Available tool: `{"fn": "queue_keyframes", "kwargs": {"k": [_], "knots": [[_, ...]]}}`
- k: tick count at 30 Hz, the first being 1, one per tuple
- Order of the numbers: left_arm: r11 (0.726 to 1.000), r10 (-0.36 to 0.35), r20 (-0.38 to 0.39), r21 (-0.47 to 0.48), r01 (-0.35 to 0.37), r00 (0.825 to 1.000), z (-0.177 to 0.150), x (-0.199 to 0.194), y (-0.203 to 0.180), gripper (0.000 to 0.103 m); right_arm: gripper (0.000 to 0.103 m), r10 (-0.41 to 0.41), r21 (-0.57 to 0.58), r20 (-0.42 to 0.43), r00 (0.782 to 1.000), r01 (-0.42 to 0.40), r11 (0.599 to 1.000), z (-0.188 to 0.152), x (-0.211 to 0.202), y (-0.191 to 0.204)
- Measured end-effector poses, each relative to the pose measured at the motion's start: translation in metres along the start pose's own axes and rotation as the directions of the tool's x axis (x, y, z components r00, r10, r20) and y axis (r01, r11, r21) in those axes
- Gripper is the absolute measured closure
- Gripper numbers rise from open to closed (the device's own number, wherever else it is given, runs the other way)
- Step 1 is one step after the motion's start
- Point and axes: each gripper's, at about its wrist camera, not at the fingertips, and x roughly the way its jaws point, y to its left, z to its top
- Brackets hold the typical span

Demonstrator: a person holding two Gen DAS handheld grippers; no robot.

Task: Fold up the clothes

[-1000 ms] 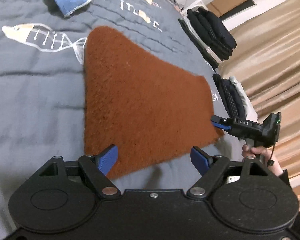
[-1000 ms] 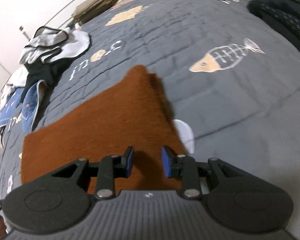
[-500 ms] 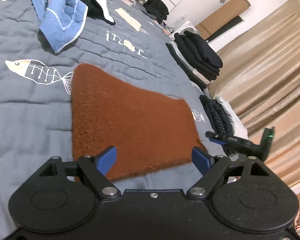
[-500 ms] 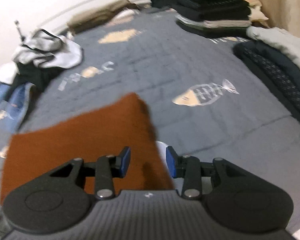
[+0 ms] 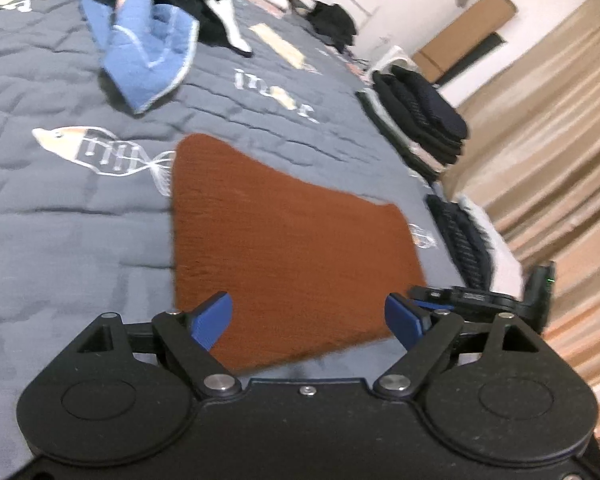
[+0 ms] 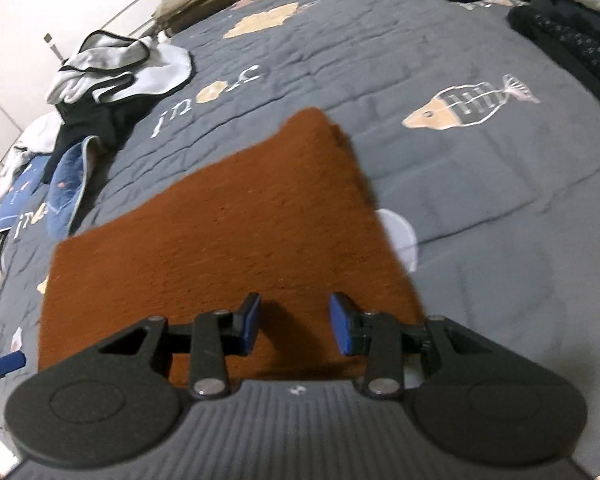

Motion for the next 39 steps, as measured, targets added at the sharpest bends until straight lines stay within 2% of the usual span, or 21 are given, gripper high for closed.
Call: {"fn": "queue_keyframes", "kwargs": {"k": [4,7,10,15,20,28,34,36,39], "knots": [[0.999,0.045,0.024,-0.008,-0.044,0.999,0.000,-0.001,0.007,0.019,0.065,-0.032,-0.020,0.051,0.998,0.033,0.999,-0.001,-0.011,0.011],[0.997,0.079,0.038,0.008,-0.079,0.996,-0.002,-0.003,0.006,0.019,0.065,0.032,-0.063,0.099,0.995,-0.026,0.998,-0.001,-0.017,0.028],[0.996,0.086,0.051,0.008,-0.087,0.995,-0.004,-0.005,0.004,0.019,0.064,0.101,-0.094,0.110,0.989,-0.090,0.992,-0.001,-0.019,0.046],[0.996,0.085,0.078,0.005,-0.086,0.993,-0.003,-0.008,0.000,0.019,0.064,0.166,-0.145,0.082,0.983,-0.153,0.978,-0.008,-0.013,0.076],[0.994,0.102,0.064,0.038,-0.105,0.993,-0.008,-0.006,-0.002,0.019,0.063,0.198,-0.202,0.032,0.980,-0.188,0.961,-0.019,-0.004,0.099],[0.992,0.119,0.061,0.039,-0.122,0.991,-0.010,-0.006,0.001,0.019,0.062,0.167,-0.223,-0.025,0.986,-0.169,0.960,-0.028,0.012,0.112],[0.990,0.133,0.050,0.043,-0.136,0.990,-0.010,-0.004,0.002,0.019,0.054,0.134,-0.265,-0.045,0.990,-0.141,0.954,-0.037,0.024,0.118],[0.990,0.134,0.052,0.046,-0.137,0.990,-0.010,-0.004,0.001,0.018,0.046,0.136,-0.266,-0.045,0.990,-0.143,0.953,-0.039,0.026,0.120],[0.988,0.141,0.061,0.059,-0.144,0.988,-0.010,-0.005,-0.002,0.015,0.039,0.141,-0.278,-0.045,0.989,-0.148,0.949,-0.039,0.026,0.124]]}}
